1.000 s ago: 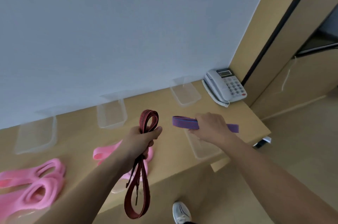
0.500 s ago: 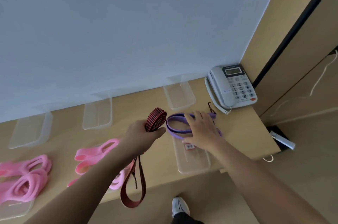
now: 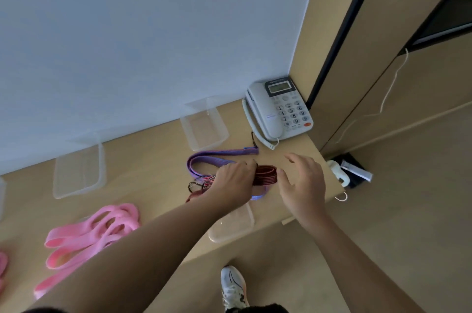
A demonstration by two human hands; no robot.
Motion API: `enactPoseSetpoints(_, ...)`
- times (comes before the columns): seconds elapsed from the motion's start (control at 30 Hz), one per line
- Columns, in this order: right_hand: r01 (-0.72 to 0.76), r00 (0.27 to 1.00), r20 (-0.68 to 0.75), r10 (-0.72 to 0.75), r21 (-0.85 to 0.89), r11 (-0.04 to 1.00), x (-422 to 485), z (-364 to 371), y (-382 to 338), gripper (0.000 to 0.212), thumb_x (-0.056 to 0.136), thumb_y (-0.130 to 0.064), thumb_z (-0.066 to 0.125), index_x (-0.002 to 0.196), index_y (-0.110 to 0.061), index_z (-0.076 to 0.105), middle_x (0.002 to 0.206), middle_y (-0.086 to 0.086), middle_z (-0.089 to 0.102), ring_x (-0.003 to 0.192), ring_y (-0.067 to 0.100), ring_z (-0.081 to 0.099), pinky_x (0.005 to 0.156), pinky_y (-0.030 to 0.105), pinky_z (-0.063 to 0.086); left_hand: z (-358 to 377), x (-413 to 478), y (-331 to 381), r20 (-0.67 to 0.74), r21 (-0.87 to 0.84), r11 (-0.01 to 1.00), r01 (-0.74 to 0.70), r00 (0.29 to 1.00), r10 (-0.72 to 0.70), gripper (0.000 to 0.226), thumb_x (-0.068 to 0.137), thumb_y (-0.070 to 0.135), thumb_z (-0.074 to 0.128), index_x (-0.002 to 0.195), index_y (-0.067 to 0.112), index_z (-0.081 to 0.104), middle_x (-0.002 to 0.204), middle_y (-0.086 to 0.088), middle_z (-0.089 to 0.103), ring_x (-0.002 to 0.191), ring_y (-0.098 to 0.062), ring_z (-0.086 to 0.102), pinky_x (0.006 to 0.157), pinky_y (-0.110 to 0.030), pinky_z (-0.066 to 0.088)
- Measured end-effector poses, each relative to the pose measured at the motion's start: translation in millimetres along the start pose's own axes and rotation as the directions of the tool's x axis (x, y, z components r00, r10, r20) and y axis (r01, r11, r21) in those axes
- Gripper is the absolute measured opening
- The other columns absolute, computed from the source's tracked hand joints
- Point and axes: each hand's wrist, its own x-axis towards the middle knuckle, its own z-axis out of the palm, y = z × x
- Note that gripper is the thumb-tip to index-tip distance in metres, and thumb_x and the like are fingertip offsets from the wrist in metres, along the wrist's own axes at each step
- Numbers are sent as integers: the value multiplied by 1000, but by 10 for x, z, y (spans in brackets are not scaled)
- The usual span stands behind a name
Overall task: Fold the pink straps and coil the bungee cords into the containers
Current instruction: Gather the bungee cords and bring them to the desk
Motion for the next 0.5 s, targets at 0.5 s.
enactPoseSetpoints(0.5,228,897,382,-222,30,973,-316,513,-517,59,82,-19,78,135,-3,59,130,15,62,120,37,55,106,46,41,39,-1408,-1049,-199,-375,895,241,922,-331,60,89,38,79,141,12,62,141,-10,62,134,-31,52,111,-38,37)
